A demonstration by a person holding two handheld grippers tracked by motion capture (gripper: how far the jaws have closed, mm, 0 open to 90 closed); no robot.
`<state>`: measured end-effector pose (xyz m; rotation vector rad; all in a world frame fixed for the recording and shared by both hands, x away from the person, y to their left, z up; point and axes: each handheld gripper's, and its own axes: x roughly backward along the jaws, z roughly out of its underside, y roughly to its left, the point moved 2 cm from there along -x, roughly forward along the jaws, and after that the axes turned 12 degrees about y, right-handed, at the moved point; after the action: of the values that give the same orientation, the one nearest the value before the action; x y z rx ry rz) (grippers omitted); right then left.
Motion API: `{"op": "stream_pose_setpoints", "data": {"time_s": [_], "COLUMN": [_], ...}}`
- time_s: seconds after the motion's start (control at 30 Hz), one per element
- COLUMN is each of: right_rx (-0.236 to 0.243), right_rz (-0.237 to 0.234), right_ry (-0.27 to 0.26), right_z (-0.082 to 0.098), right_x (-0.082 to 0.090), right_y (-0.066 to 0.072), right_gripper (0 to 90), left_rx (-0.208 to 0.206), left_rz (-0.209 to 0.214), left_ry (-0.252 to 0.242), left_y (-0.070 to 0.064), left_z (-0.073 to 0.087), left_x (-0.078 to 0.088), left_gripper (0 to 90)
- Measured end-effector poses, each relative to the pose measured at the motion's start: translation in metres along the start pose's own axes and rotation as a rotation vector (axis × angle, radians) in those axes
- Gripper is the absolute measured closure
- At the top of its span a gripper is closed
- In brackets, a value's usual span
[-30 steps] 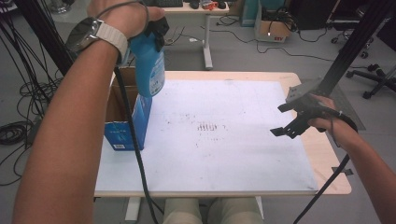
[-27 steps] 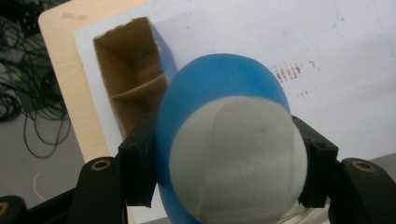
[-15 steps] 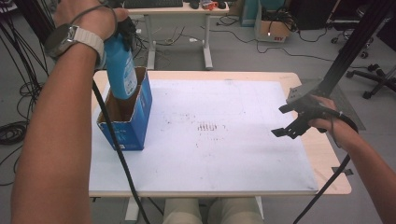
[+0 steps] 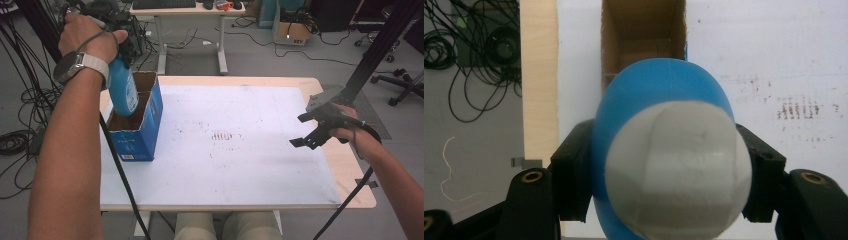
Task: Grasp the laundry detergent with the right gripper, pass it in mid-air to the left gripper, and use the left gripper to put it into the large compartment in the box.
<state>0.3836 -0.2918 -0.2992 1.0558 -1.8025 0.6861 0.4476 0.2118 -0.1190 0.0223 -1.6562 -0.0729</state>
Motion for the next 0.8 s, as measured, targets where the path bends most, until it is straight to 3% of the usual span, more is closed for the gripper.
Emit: {"op": "stream_pose_setpoints", "data": {"time_s": [0.37, 0.8], "right_rx": [0.008, -0.017], "right_rz": [0.012, 0.021], "right_ry": [0.002, 0.001], "right_z": [-0.002, 0.000], "right_x": [0.000, 0.001], "right_y": [-0.001, -0.003], "right_gripper": [3.9, 3.9], "left_rx": [0.010, -0.008], "left_rz": [0.007, -0.002], "left_ry": [0.011, 0.006], "left_y": [0.004, 0.000], "left_z": [-0.002, -0.001], "left_x": [-0.047, -0.092], "left_gripper": [37.5, 37.5]}}
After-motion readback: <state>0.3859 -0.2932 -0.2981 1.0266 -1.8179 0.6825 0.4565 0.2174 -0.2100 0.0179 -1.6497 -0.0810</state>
